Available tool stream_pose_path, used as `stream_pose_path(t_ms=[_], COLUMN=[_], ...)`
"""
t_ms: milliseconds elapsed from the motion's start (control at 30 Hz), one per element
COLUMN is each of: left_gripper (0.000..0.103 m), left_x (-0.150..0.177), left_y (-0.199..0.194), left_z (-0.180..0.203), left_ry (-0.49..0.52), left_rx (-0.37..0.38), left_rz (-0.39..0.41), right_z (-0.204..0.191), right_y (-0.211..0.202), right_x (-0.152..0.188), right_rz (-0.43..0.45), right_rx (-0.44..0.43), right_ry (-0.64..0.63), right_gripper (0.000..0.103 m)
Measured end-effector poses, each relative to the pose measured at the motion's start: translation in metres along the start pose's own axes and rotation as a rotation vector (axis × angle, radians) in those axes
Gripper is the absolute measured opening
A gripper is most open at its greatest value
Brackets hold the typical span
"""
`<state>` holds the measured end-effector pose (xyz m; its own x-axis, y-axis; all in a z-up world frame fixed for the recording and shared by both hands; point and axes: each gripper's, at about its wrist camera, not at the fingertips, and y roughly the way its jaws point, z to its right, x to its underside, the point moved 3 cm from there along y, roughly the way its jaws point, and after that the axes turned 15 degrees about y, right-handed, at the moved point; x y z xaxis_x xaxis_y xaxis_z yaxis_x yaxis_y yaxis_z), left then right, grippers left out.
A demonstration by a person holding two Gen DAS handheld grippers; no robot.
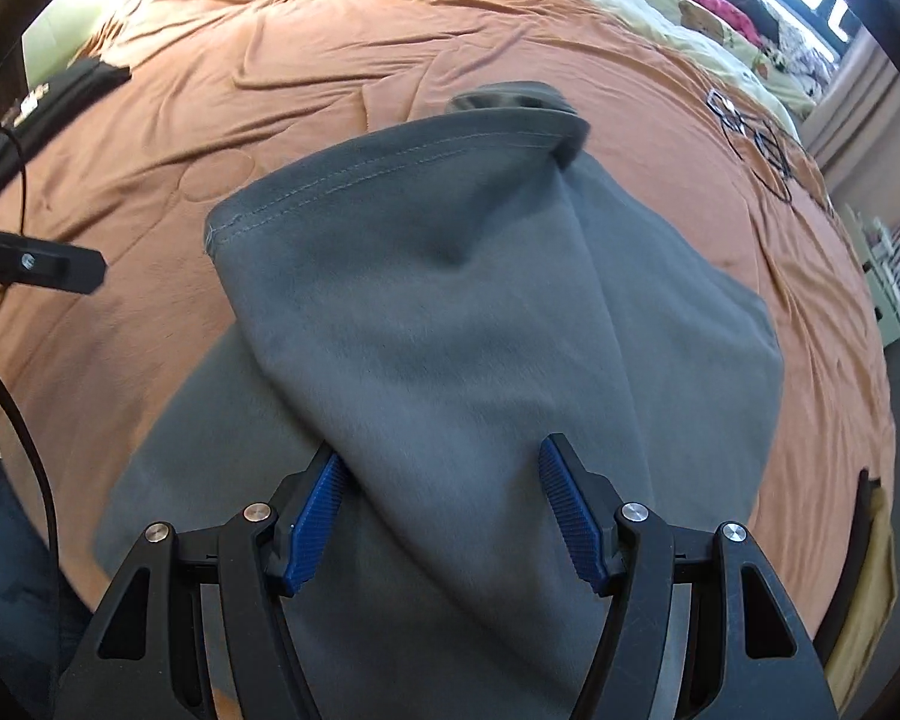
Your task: Fold small clothes
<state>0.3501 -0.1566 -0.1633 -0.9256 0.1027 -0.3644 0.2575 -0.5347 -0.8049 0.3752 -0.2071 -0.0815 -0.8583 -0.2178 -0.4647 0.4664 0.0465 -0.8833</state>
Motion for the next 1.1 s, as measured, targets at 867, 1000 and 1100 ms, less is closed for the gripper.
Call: stream_pose_path(t_ms=[867,1000,1100], left_gripper=[0.045,0.045,0.045], left_x=[-0.039,-0.047,-0.054], left_y=[0.019,0.027,0.033], left_z=[0.025,0.032,0.037], left_ry=[0.041,0.053,0.065], left_rx=[-0.031,-0.033,-0.04], left_rz=[-0.004,-0.01,-0.018], right_z=[0.102,0.125,0.143], right_y=[-0.044,-0.037,-0.025], right_x=[-0.037,-0.033,-0.032], right_rz=[0.182,0.176,0.157], right_rx=[-0.123,-0.14,-0.161], right_ry=[0.25,0.307,0.362], right_gripper=[0.006,0.006,0.006])
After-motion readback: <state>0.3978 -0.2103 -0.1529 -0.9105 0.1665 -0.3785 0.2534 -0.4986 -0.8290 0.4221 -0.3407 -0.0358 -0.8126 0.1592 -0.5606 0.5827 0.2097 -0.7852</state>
